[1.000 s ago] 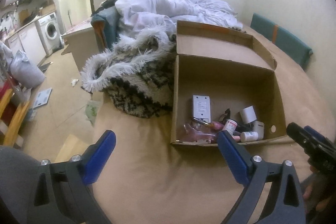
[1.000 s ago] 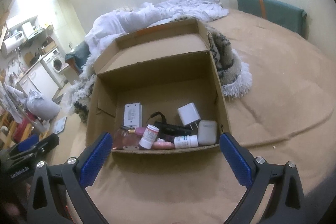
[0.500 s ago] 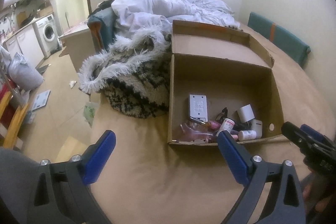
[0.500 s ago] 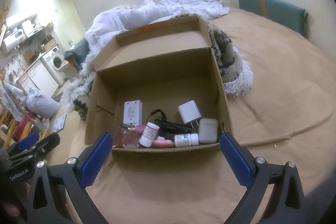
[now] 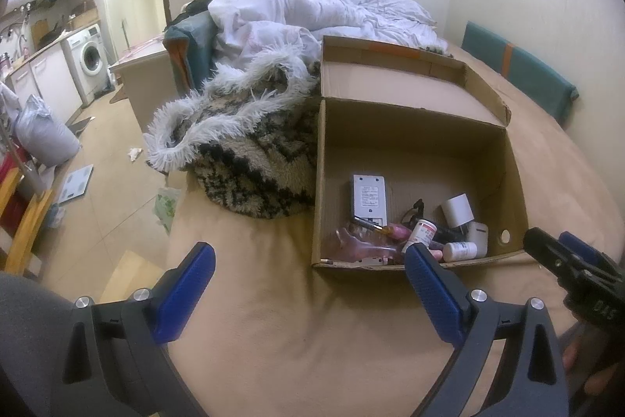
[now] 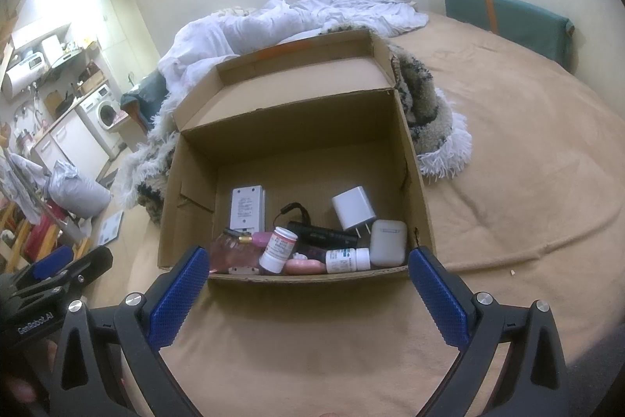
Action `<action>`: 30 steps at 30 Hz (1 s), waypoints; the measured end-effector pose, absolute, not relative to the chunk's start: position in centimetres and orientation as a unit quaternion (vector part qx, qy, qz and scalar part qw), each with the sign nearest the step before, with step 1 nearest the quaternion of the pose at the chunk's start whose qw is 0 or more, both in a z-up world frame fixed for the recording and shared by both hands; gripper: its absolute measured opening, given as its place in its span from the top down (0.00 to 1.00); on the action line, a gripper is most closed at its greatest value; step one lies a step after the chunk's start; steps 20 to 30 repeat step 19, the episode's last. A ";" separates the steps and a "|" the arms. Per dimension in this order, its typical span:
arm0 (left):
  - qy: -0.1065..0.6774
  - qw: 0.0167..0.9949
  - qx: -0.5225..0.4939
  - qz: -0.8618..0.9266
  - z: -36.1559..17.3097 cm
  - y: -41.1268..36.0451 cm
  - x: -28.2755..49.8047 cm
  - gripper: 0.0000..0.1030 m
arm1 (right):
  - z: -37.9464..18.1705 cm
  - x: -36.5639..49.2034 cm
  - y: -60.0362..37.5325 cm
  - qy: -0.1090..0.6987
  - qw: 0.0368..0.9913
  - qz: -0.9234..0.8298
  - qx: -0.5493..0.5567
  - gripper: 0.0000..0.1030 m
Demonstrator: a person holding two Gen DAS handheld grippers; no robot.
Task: Organize rigid objects
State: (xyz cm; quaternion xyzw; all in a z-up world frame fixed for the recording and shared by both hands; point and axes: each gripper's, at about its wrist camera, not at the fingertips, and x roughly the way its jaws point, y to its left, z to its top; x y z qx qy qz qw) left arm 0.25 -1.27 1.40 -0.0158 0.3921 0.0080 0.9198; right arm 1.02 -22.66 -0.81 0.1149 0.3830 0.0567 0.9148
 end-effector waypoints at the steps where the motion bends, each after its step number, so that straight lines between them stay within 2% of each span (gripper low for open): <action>1: 0.392 0.920 -0.016 0.008 1.4 -1.2 0.3 0.06 | -0.8 1.0 -22.7 0.383 0.915 0.057 0.115 0.00; 30: 0.396 0.918 -0.017 0.009 1.1 -1.3 0.1 0.06 | -0.8 1.0 -22.5 0.382 0.915 0.059 0.114 0.00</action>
